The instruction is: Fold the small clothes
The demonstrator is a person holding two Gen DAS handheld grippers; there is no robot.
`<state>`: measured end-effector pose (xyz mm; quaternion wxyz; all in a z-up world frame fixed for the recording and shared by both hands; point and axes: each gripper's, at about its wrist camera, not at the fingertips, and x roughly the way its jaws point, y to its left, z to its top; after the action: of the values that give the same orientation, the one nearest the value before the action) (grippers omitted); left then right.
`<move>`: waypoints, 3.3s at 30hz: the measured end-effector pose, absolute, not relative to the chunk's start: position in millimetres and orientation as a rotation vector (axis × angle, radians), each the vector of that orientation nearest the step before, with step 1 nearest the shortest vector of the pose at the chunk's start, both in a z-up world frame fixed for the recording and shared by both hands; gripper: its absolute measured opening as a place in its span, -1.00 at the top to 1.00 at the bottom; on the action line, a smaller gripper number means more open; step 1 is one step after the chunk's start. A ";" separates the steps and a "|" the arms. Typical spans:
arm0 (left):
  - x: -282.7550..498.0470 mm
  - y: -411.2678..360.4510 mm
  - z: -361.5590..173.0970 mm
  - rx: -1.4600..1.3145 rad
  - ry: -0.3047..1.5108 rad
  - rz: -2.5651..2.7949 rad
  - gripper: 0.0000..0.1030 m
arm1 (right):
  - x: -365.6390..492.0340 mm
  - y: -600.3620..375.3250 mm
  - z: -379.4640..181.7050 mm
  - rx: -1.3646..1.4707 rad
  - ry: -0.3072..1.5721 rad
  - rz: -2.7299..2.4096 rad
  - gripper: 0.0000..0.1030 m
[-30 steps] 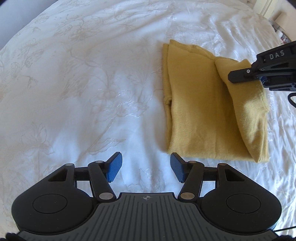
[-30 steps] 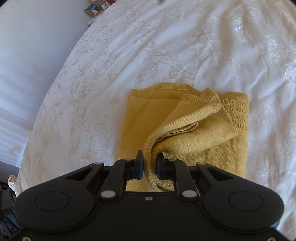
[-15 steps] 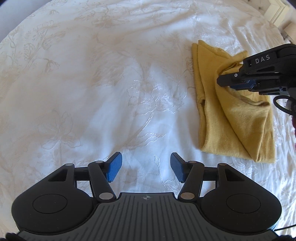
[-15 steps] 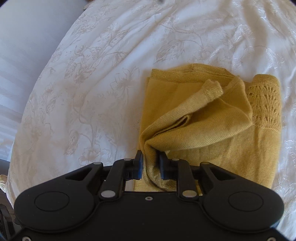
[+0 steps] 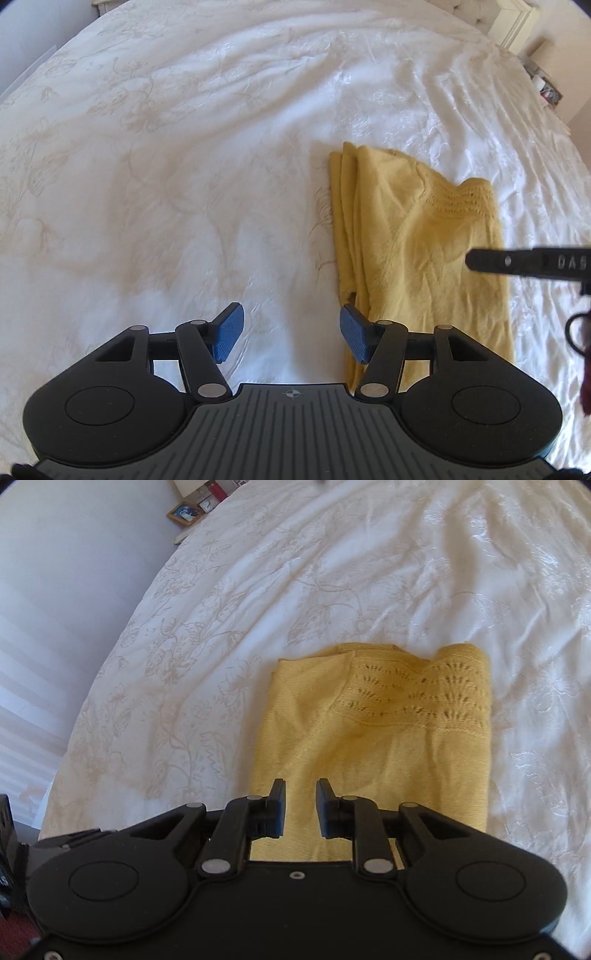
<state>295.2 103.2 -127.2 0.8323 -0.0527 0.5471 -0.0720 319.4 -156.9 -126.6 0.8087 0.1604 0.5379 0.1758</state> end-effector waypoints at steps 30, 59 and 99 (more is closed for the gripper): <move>400.7 52.1 -173.2 -0.162 1.105 -0.232 0.85 | 334.3 -194.8 -133.0 0.249 1.002 0.375 0.42; 321.6 76.2 -165.3 -0.177 1.172 -0.292 -0.60 | 335.4 -256.4 -159.1 0.347 1.061 0.242 -0.54; 312.4 48.0 -218.6 -0.445 1.254 -0.519 -0.46 | 403.2 -249.3 -216.5 0.570 1.139 0.521 -0.22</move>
<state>312.4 48.0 -218.6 0.7557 -0.2040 0.5749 -0.2382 403.2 -249.3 -216.5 0.7726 0.2633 0.5254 0.2403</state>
